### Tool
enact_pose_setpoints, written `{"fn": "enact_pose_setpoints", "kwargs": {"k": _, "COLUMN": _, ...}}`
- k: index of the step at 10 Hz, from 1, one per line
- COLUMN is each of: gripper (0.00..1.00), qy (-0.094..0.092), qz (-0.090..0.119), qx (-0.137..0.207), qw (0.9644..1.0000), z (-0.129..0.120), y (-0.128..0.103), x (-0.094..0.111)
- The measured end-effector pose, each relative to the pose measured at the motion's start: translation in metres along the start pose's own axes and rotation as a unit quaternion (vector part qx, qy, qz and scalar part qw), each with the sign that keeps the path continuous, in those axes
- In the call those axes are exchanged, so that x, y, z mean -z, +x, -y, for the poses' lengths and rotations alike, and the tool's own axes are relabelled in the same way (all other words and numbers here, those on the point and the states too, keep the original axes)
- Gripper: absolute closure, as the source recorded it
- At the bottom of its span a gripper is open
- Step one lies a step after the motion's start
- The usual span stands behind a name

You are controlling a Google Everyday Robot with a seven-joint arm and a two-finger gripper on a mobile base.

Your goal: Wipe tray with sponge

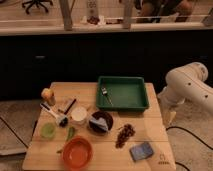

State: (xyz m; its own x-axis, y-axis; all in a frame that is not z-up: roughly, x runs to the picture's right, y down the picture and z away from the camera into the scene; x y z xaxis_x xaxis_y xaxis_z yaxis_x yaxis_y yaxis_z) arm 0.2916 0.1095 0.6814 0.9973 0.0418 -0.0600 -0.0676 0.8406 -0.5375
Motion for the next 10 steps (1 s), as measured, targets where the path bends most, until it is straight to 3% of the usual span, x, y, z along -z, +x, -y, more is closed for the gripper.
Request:
{"fn": "enact_pose_setpoints", "kwargs": {"k": 3, "gripper": 0.20, "qy": -0.001, "qz": -0.002, "qx": 0.002, "qw": 1.0000, "z": -0.005, "y": 0.002, "x": 0.000}}
{"fn": "enact_pose_setpoints", "kwargs": {"k": 6, "gripper": 0.20, "qy": -0.006, "qz": -0.008, "qx": 0.008, "qw": 0.9999, "z": -0.031, "y": 0.010, "x": 0.002}}
{"fn": "enact_pose_setpoints", "kwargs": {"k": 10, "gripper": 0.20, "qy": -0.009, "qz": -0.015, "qx": 0.026, "qw": 0.9995, "z": -0.047, "y": 0.012, "x": 0.004}}
